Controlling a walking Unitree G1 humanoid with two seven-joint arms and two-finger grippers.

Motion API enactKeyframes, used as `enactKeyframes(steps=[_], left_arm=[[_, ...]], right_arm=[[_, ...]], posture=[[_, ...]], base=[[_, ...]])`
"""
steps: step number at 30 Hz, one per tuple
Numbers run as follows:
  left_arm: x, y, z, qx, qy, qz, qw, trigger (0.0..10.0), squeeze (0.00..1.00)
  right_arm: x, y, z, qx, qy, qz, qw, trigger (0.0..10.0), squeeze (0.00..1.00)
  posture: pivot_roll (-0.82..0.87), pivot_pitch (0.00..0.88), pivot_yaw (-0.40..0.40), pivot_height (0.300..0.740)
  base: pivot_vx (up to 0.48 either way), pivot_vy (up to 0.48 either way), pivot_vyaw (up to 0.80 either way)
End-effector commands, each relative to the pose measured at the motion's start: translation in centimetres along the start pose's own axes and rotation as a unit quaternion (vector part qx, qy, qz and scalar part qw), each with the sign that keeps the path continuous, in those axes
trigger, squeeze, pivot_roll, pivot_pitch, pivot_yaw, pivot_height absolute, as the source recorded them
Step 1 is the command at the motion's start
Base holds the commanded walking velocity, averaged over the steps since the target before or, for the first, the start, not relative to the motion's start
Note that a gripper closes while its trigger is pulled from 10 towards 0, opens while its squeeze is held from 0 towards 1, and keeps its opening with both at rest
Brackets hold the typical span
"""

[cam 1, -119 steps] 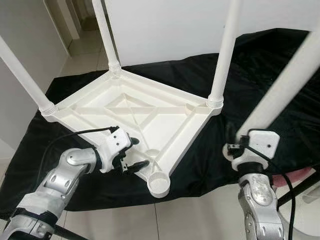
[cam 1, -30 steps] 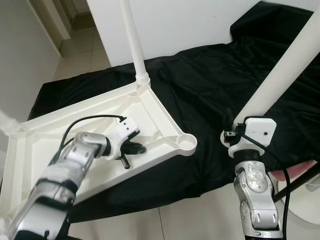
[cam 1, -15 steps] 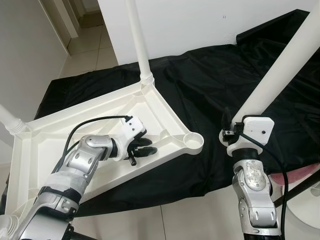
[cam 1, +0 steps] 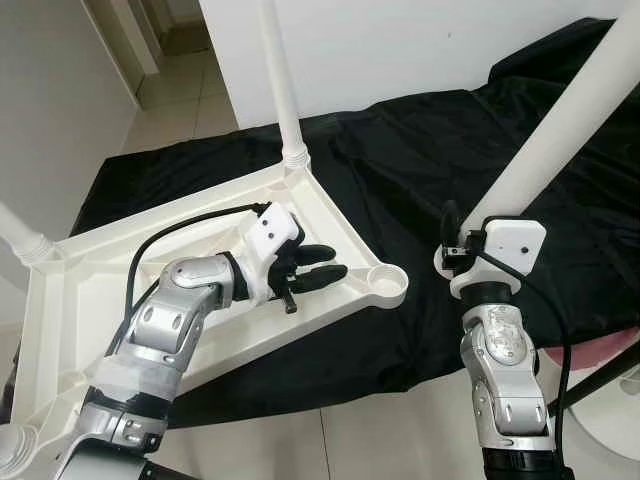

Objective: Building children table

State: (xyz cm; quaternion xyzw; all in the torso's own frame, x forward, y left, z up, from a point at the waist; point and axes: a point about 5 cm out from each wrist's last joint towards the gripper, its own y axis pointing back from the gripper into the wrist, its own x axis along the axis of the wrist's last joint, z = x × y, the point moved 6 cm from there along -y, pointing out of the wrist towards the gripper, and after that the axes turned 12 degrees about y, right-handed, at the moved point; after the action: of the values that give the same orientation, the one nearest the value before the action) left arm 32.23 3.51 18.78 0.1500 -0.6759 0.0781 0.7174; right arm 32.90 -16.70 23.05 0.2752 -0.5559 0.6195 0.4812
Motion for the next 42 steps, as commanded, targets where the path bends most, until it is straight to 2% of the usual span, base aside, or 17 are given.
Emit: enactKeyframes(steps=[1,4,14,19,20,25,31,33,39,42], left_arm=[[0.2,0.8,-1.9,0.082,0.006,0.015,0.996,10.0,0.0],[0.8,1.1,-2.3,0.117,0.017,0.041,0.992,10.0,0.0],[0.9,1.3,-3.2,0.173,0.03,0.069,0.982,10.0,0.0],[1.0,1.1,-3.7,0.203,0.057,0.088,0.974,10.0,0.0],[1.0,1.1,-4.3,0.22,0.073,0.097,0.968,10.0,0.0],[1.3,1.2,-5.2,0.248,0.091,0.122,0.957,10.0,0.0],[1.5,1.4,-5.1,0.255,0.092,0.135,0.953,10.0,0.0],[1.4,1.6,-4.7,0.262,0.096,0.147,0.949,10.0,0.0],[1.3,1.5,-4.6,0.263,0.097,0.148,0.948,10.0,0.0],[0.4,1.9,-3.3,0.256,0.091,0.143,0.952,10.0,0.0]], right_arm=[[0.3,-0.2,-0.4,0.004,-0.005,0.007,1.0,10.0,0.0],[-0.2,-0.9,-0.6,0.004,-0.008,-0.007,1.0,10.0,0.0],[-1.4,-1.7,-0.9,-0.008,-0.029,-0.041,0.999,10.0,0.0],[-1.4,-1.9,-1.4,0.004,-0.022,-0.035,0.999,10.0,0.0],[-1.6,-2.0,-1.6,0.009,-0.022,-0.034,0.999,10.0,0.0],[-1.8,-2.2,-2.2,0.023,-0.035,-0.033,0.999,10.0,0.0],[-1.8,-2.3,-2.9,0.037,-0.042,-0.029,0.998,10.0,0.0],[-2.0,-2.3,-3.7,0.055,-0.04,-0.026,0.997,10.0,0.0],[-2.1,-2.4,-3.8,0.062,-0.04,-0.026,0.997,10.0,0.0],[-2.8,-2.9,-4.7,0.099,-0.033,-0.024,0.994,10.0,0.0]], posture=[[-0.02,0.05,0.129,0.74],[-0.01,0.047,0.116,0.74],[-0.01,0.038,0.105,0.74],[0.0,0.033,0.105,0.74],[-0.01,0.027,0.103,0.74],[0.0,0.021,0.098,0.74],[0.0,0.018,0.09,0.74],[0.0,0.018,0.084,0.74],[0.0,0.023,0.082,0.74],[0.0,0.025,0.072,0.74]], base=[[0.0,0.0,0.0],[0.0,0.0,0.0],[0.0,0.0,0.0],[0.0,0.0,0.0],[0.0,0.0,0.0],[0.0,0.0,0.0],[0.0,0.0,0.0],[0.0,0.0,0.0],[0.0,0.0,0.0],[0.0,0.0,0.0]])
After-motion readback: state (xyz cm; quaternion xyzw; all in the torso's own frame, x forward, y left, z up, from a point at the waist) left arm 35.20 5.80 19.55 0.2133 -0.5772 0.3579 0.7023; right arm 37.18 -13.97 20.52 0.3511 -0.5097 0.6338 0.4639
